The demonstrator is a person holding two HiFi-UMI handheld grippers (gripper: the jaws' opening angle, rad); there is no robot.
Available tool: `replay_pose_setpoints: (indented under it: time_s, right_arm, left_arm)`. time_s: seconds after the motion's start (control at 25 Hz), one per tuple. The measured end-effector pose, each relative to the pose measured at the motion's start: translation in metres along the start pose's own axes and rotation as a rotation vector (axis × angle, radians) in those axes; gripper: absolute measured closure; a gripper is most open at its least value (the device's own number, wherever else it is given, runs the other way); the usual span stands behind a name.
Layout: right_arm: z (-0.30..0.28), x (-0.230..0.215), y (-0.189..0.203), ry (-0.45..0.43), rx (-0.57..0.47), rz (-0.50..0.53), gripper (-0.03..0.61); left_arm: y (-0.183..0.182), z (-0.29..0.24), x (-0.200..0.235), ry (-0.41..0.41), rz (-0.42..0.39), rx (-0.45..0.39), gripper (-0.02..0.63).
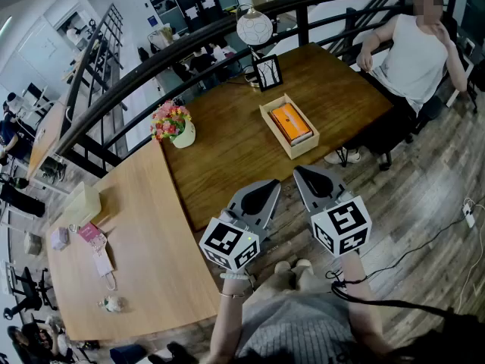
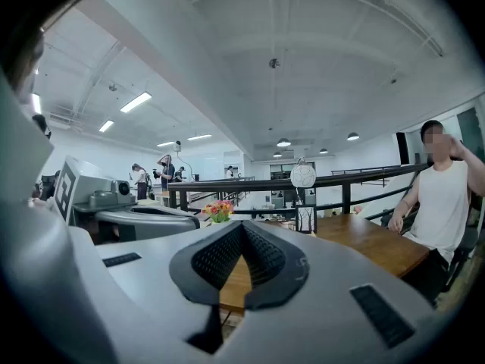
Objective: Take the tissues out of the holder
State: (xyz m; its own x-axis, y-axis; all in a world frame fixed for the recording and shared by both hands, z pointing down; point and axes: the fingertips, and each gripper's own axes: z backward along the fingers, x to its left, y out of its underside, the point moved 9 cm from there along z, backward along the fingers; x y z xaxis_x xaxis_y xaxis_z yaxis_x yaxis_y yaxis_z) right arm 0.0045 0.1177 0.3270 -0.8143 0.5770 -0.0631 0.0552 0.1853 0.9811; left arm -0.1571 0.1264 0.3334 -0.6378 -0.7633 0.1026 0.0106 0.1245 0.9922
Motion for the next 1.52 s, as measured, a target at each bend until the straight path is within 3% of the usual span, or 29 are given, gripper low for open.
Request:
replay_pose_setpoints:
  time_s: [0.2, 0.84, 1.08, 1.52]
  right_arm:
    - [0.001, -0.001, 0.001, -0.006, -0.026, -0.003, 0.566]
    - [0.013, -0.019, 0.002, -0.01, -0.038, -0.014, 0.566]
    - [0.012, -0.029, 0.004, -0.046, -0.047, -0.079, 0.566]
    - [-0.019, -0.034, 0.019, -0.051, 0.053, -0.126, 0.565]
  left_arm:
    - [0.001, -0.003, -0.002, 0.001, -0.046, 0.031, 0.606]
    - [-0.002, -0.02, -0.013, 0.0, -0.051, 0.019, 0.606]
    - [-0.005, -0.025, -0.019, -0.027, -0.066, 0.013, 0.606]
    - [0.011, -0.031, 0.002, -0.066, -0.009, 0.058, 0.606]
